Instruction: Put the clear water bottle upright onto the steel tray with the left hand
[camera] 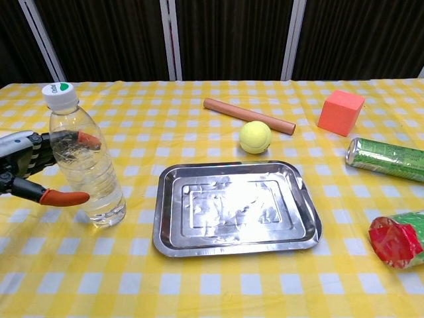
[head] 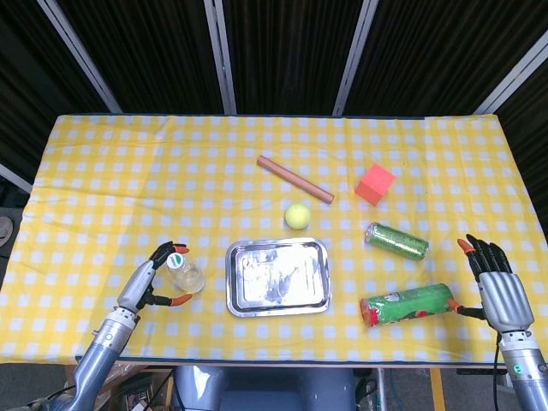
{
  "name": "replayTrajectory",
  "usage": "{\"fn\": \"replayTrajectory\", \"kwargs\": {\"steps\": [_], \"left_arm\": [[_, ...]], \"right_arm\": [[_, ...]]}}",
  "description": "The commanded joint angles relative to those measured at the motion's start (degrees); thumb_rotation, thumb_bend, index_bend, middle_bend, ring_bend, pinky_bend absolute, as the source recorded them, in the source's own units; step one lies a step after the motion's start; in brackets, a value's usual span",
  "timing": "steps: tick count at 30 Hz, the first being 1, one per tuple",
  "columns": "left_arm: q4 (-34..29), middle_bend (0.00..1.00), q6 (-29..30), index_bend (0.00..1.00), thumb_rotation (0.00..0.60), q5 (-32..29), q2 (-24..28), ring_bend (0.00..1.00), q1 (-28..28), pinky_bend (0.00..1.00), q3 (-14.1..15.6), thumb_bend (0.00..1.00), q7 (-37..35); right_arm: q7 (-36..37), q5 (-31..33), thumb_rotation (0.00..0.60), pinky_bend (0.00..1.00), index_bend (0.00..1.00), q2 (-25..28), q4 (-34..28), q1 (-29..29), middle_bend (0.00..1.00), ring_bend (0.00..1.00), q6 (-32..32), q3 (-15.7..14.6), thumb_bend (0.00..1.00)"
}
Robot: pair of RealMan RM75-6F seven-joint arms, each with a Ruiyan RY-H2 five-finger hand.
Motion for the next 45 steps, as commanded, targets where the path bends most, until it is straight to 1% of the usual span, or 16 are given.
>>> {"fn": "replayTrajectory", "kwargs": {"steps": [1, 5, 8, 13, 18, 20, 23, 27, 29, 33, 36, 42, 45], "left_arm": [[1.2, 0.12, 0.6, 0.21, 0.600, -0.3, -1.5, 0.00, -0.3, 0.00, -0.5, 0.19, 0.5], [2.7, 0.13, 0.6, 0.21, 0.600, -0.5, -3.3, 0.00, -0.8, 0.00, -0.7, 0.22, 1.5], [3.9, 0.17, 0.5, 0.23, 0.600, -0.6, -4.4, 0.00, -1.2, 0.00, -0.7, 0.26, 2.3], [5.7, 0.27, 0.7, 0.34, 0.600, -1.1, -6.3, 0.00, -1.6, 0.00, -0.9, 0.33, 3.6], [6.7, 0.42, 1.5, 0.49, 0.600, -1.0, -7.1, 0.01, -1.4, 0.02, -0.6, 0.42, 4.5], [7.0, 0.46, 2.1, 0.53, 0.600, -1.0, -7.3, 0.01, -1.1, 0.03, -0.6, 0.46, 4.6], [7.0, 0.49, 2.7, 0.57, 0.600, -0.9, -7.3, 0.03, -0.9, 0.03, -0.7, 0.51, 4.1], [6.6, 0.50, 3.5, 0.59, 0.600, -0.5, -7.1, 0.04, -0.6, 0.04, -0.9, 0.52, 3.1], [5.5, 0.51, 3.2, 0.59, 0.600, -0.4, -6.5, 0.04, -0.6, 0.04, -0.9, 0.52, 1.6], [1.6, 0.51, 1.0, 0.59, 0.600, 0.1, -3.4, 0.04, -1.3, 0.04, -0.9, 0.53, -2.9], [-1.3, 0.51, -0.2, 0.59, 0.600, -0.2, -1.0, 0.04, -2.1, 0.04, -1.7, 0.52, -3.7], [-8.8, 0.50, -4.1, 0.59, 0.600, -3.9, 2.7, 0.04, -4.8, 0.04, -4.1, 0.52, 0.9], [-11.5, 0.50, -5.1, 0.59, 0.600, -6.0, 3.2, 0.04, -6.1, 0.04, -5.0, 0.52, 4.8]], "right_arm": [[0.0, 0.0, 0.600, 0.00, 0.01, 0.0, 0.0, 0.0, 0.00, 0.00, -0.1, 0.0, 0.05], [-0.3, -0.1, 0.600, 0.00, 0.01, -0.1, -0.1, 0.1, 0.00, 0.00, -0.2, -0.1, 0.05], [-0.5, -0.1, 0.600, 0.00, 0.01, -0.1, -0.2, 0.1, 0.00, 0.00, -0.4, -0.2, 0.05], [-0.3, 0.0, 0.600, 0.00, 0.01, 0.1, -0.4, 0.1, 0.00, 0.00, -0.3, -0.1, 0.05], [0.0, 0.0, 0.600, 0.00, 0.01, 0.2, -0.4, 0.0, 0.00, 0.00, -0.1, 0.0, 0.05], [0.1, -0.1, 0.600, 0.00, 0.01, 0.3, -0.4, -0.1, 0.00, 0.00, 0.1, 0.0, 0.05], [0.3, -0.3, 0.600, 0.00, 0.01, 0.3, -0.5, -0.1, 0.00, 0.00, 0.2, -0.1, 0.05], [0.3, -0.3, 0.600, 0.00, 0.01, 0.3, -0.5, -0.1, 0.00, 0.00, 0.1, -0.1, 0.05], [0.2, -0.2, 0.600, 0.00, 0.01, 0.3, -0.4, -0.1, 0.00, 0.00, 0.1, -0.1, 0.05], [0.1, -0.1, 0.600, 0.00, 0.01, 0.3, -0.5, 0.0, 0.00, 0.00, -0.1, 0.0, 0.05], [0.1, -0.1, 0.600, 0.00, 0.01, 0.2, -0.4, 0.0, 0.00, 0.00, 0.0, -0.1, 0.05], [-0.1, -0.1, 0.600, 0.00, 0.01, 0.2, -0.5, 0.0, 0.00, 0.00, -0.3, -0.1, 0.05], [-0.2, 0.0, 0.600, 0.00, 0.01, 0.1, -0.4, 0.0, 0.00, 0.00, -0.4, -0.1, 0.05]]}}
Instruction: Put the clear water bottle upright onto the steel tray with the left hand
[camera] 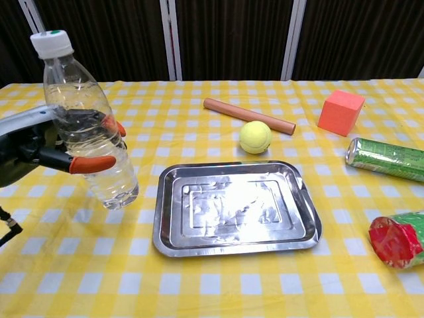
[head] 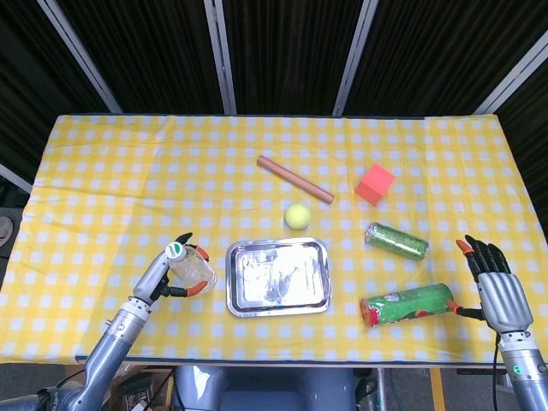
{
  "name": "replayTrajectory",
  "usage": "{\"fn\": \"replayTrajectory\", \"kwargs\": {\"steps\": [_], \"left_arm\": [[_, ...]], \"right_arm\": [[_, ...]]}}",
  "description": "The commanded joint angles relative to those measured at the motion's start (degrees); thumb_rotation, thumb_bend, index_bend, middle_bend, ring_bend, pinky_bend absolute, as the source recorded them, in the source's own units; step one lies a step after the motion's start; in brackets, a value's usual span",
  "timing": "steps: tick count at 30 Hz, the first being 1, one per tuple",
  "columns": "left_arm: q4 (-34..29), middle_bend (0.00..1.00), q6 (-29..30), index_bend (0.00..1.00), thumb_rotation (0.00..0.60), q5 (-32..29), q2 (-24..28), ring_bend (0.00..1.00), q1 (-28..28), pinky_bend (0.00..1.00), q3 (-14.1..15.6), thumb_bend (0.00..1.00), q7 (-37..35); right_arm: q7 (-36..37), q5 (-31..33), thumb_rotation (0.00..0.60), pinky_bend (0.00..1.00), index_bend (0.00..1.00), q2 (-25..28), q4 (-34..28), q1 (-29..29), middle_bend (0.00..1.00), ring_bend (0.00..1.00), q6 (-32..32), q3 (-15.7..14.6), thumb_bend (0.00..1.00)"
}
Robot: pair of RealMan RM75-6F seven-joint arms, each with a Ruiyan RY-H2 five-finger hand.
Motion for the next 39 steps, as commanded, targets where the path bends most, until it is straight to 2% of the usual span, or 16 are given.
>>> {"fn": "replayTrajectory", "kwargs": {"steps": [1, 11, 16, 20, 25, 31, 35, 39], "left_arm": [[-3.6, 0.50, -1.7, 0.59, 0.600, -3.7, 0.7, 0.04, -2.3, 0.04, -1.7, 0.52, 6.2], [-6.3, 0.50, -1.1, 0.59, 0.600, -17.4, -6.1, 0.04, -10.1, 0.04, -6.9, 0.52, 24.9], [-5.2, 0.49, 0.7, 0.59, 0.600, -20.0, -8.9, 0.04, -11.7, 0.04, -8.3, 0.51, 27.3], [-3.8, 0.49, 0.9, 0.59, 0.600, -21.7, -10.4, 0.04, -12.4, 0.04, -9.5, 0.51, 26.4], [-4.5, 0.49, 0.9, 0.59, 0.600, -22.9, -10.3, 0.04, -13.2, 0.04, -10.5, 0.51, 26.9], [-13.6, 0.49, 5.2, 0.60, 0.600, -26.5, -6.2, 0.04, -14.0, 0.04, -13.1, 0.51, 33.8], [-22.0, 0.49, 8.0, 0.60, 0.600, -31.2, -2.4, 0.04, -15.3, 0.04, -17.1, 0.51, 38.3], [-30.5, 0.49, 11.6, 0.60, 0.600, -37.5, 1.5, 0.04, -17.7, 0.04, -22.7, 0.51, 42.7]], "right_arm": [[-0.1, 0.1, 0.600, 0.00, 0.01, -0.1, 0.1, 0.0, 0.00, 0.00, -0.1, 0.1, 0.05], [1.0, 0.9, 0.600, 0.00, 0.01, -0.1, 0.9, 0.2, 0.00, 0.00, -0.8, 0.3, 0.05], [1.9, 0.7, 0.600, 0.00, 0.01, 0.1, 1.1, 0.1, 0.00, 0.00, -0.5, 0.3, 0.05], [2.3, 0.3, 0.600, 0.00, 0.01, 0.1, 1.0, 0.0, 0.00, 0.00, -0.1, 0.3, 0.05], [2.1, 0.0, 0.600, 0.00, 0.01, 0.1, 1.0, 0.0, 0.00, 0.00, -0.1, 0.2, 0.05], [2.3, 0.2, 0.600, 0.00, 0.01, 0.0, 1.1, 0.1, 0.00, 0.00, -0.4, 0.2, 0.05], [1.9, -0.2, 0.600, 0.00, 0.01, -0.1, 0.9, 0.1, 0.00, 0.00, -0.2, 0.0, 0.05], [1.1, -0.4, 0.600, 0.00, 0.01, -0.2, 0.6, 0.1, 0.00, 0.00, -0.2, -0.1, 0.05]]}}
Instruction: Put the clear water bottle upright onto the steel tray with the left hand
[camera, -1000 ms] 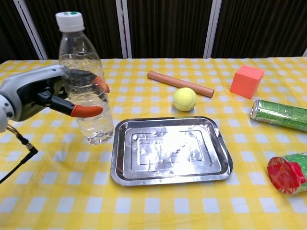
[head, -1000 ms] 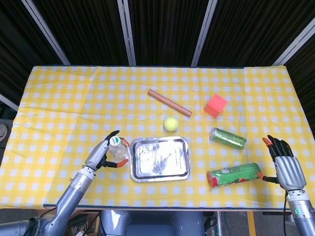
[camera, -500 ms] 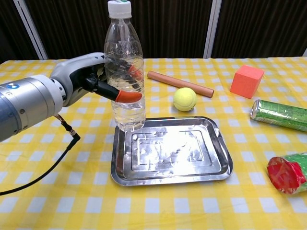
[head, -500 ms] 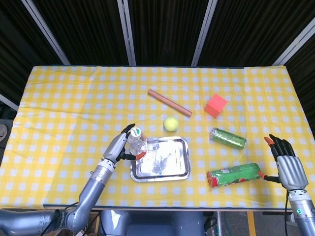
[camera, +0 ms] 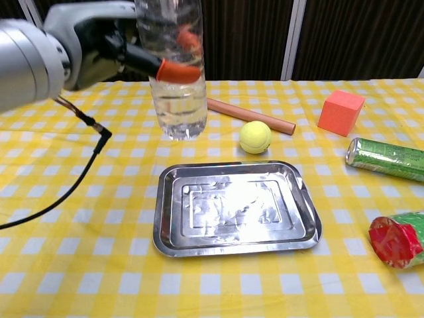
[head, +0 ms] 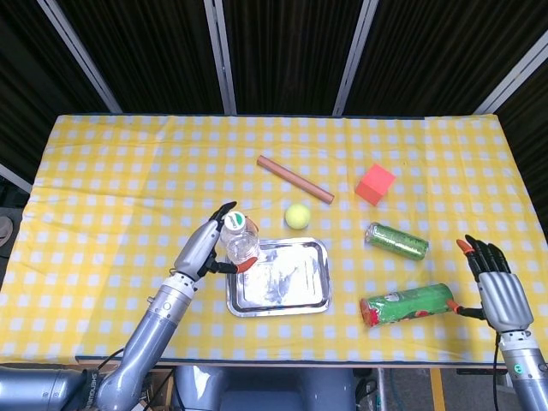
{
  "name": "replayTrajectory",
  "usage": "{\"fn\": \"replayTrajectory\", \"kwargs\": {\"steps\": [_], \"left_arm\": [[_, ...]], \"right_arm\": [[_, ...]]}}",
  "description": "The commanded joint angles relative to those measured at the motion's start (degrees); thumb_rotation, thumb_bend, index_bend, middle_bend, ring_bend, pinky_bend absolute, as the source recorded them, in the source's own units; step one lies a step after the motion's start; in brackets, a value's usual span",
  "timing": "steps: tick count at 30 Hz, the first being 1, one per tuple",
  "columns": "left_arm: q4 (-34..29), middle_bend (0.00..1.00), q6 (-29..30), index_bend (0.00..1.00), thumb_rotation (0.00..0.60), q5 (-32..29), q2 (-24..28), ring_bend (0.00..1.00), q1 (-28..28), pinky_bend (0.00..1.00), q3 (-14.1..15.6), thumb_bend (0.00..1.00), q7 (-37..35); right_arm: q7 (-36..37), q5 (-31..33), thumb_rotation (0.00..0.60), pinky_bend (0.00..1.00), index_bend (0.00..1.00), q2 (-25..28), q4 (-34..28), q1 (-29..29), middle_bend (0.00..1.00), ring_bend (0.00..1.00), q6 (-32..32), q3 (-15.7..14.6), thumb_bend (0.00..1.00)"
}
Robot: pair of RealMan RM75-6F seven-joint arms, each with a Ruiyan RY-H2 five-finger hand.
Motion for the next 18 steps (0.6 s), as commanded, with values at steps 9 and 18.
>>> {"fn": "replayTrajectory", "kwargs": {"steps": [9, 18], "left_arm": [[-12.1, 0.49, 6.2, 0.59, 0.600, -13.2, 8.7, 0.04, -6.3, 0.04, -11.6, 0.50, 4.9], [-10.1, 0.48, 0.9, 0.59, 0.600, -12.8, 13.0, 0.04, -1.7, 0.04, -3.5, 0.50, -0.6]], "right_arm": [[-0.7, 0.1, 0.600, 0.00, 0.01, -0.2, -0.3, 0.1, 0.00, 0.00, -0.3, -0.1, 0.05], [-0.5, 0.3, 0.600, 0.00, 0.01, 0.0, -0.3, 0.0, 0.00, 0.00, 0.0, 0.1, 0.05]]}}
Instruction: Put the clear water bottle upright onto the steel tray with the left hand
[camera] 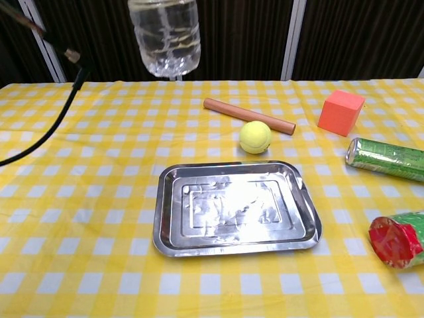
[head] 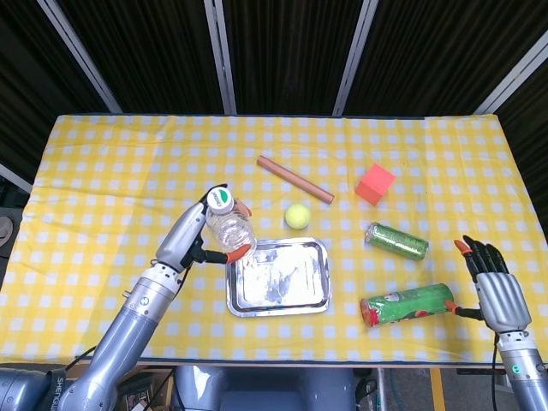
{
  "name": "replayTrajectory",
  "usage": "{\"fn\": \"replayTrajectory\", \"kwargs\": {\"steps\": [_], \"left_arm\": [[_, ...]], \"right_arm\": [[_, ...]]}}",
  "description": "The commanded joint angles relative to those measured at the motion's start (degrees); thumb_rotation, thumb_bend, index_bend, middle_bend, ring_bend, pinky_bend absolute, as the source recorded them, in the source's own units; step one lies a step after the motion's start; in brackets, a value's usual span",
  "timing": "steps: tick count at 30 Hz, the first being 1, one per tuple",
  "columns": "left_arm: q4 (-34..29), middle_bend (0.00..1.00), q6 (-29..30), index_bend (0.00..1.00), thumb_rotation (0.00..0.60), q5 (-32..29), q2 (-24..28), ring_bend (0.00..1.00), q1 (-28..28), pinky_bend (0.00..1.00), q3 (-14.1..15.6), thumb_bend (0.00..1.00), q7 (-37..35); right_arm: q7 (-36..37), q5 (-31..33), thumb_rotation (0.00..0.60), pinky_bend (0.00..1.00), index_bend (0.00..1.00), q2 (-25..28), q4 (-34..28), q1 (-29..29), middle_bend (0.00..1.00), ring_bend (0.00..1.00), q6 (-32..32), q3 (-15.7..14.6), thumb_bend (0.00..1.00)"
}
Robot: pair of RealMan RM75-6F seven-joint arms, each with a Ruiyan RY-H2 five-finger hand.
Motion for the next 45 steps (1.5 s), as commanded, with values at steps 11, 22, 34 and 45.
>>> {"fn": "replayTrajectory", "kwargs": {"steps": [11, 22, 34, 45], "left_arm": [[15.2, 0.47, -13.8, 0.58, 0.600, 14.7, 4.5, 0.04, 9.8, 0.04, 13.2, 0.50, -15.7], [20.6, 0.45, -15.9, 0.57, 0.600, 17.6, 0.6, 0.03, 8.7, 0.04, 13.5, 0.50, -21.1], [1.2, 0.46, -6.0, 0.58, 0.600, 10.9, 5.8, 0.03, 2.0, 0.04, 5.0, 0.50, -9.0], [-0.4, 0.46, -7.7, 0.58, 0.600, 8.1, 10.1, 0.03, -1.2, 0.04, -1.2, 0.49, -12.6]], "right_arm": [[0.9, -0.1, 0.600, 0.00, 0.01, 0.3, -0.3, 0.0, 0.00, 0.00, 0.0, 0.0, 0.05], [2.0, -0.1, 0.600, 0.00, 0.01, 0.8, 0.0, -0.2, 0.00, 0.00, 0.5, 0.2, 0.05], [2.5, -0.3, 0.600, 0.00, 0.01, 0.8, 0.0, -0.2, 0.00, 0.00, 0.4, 0.2, 0.05], [2.1, -0.6, 0.600, 0.00, 0.01, 0.8, -0.3, -0.2, 0.00, 0.00, 0.6, 0.0, 0.05]]}}
